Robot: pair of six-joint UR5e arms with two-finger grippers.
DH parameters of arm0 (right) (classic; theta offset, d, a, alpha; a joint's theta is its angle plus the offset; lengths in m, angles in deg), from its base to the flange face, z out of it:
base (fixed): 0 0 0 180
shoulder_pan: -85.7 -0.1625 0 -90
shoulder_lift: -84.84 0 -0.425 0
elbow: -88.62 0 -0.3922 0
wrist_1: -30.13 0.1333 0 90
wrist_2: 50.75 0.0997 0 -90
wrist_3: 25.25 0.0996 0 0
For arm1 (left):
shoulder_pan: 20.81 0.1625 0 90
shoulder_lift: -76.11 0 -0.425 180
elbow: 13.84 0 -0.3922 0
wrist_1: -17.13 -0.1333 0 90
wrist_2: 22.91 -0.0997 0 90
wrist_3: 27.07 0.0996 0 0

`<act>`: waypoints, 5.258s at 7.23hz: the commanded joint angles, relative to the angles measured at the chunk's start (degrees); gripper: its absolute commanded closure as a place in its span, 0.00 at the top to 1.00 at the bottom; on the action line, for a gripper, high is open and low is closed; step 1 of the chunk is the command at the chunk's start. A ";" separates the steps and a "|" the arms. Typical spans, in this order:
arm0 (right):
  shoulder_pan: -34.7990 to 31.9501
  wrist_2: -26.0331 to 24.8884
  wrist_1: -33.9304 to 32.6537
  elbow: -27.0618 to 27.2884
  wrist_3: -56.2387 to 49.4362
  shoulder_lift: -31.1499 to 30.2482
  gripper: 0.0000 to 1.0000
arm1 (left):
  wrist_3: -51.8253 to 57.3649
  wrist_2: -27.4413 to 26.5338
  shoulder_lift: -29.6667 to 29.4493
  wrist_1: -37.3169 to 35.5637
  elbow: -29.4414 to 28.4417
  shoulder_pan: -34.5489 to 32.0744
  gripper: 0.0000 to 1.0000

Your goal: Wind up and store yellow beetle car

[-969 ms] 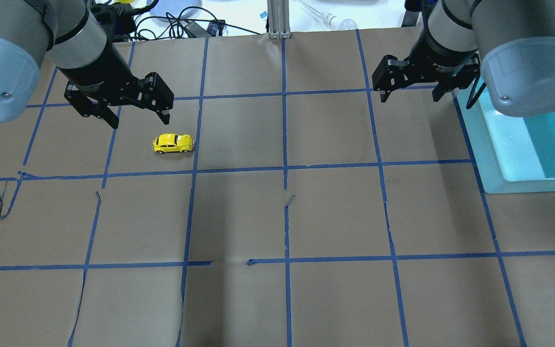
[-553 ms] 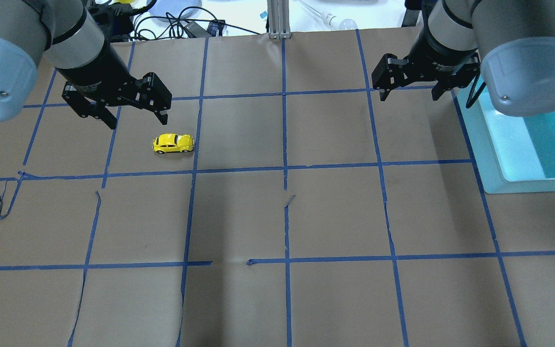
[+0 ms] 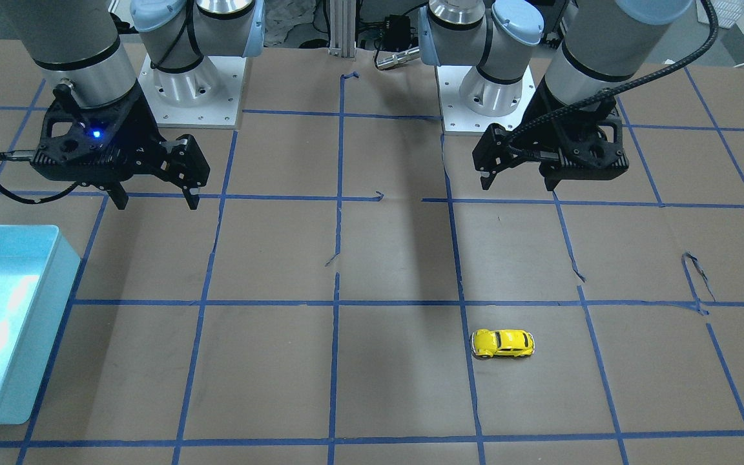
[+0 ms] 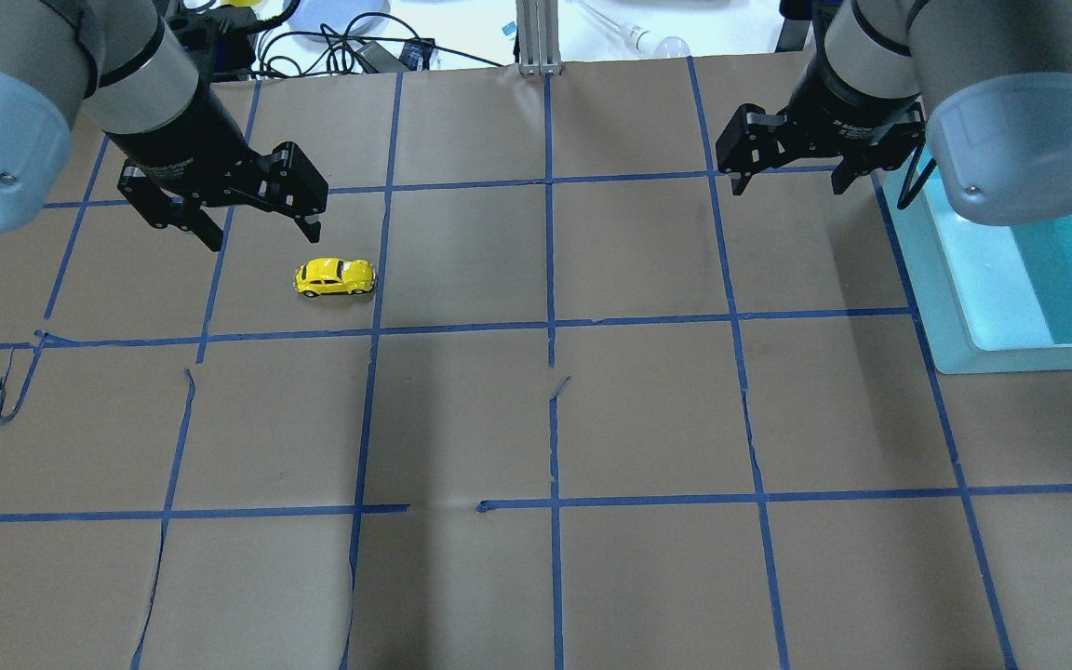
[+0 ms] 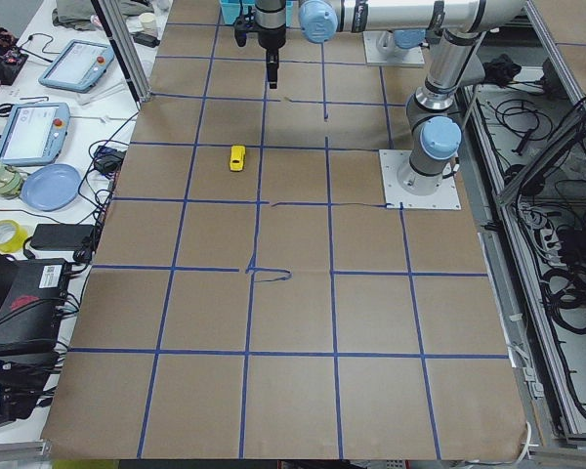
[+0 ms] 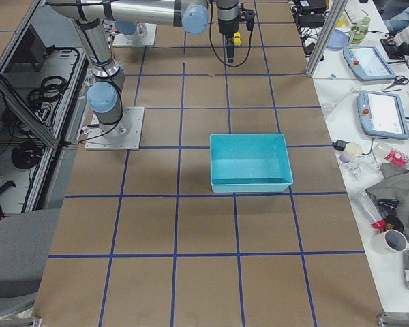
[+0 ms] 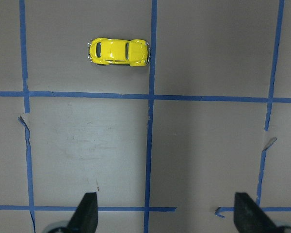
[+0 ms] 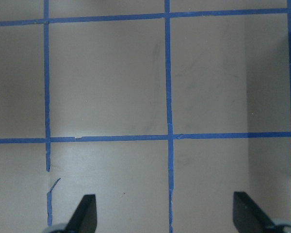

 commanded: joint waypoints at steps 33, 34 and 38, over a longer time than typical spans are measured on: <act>-0.11 -0.49 0.37 0.00 0.18 -0.18 1.00 | -74.75 9.71 -28.79 -32.97 4.83 1.49 0.00; -0.11 -0.49 0.37 0.00 0.18 -0.18 1.00 | -74.57 8.49 -28.88 -32.97 4.83 2.01 0.00; -0.11 -0.49 0.45 0.00 0.18 -0.18 1.00 | -69.74 8.12 -28.53 -32.89 4.75 6.57 0.00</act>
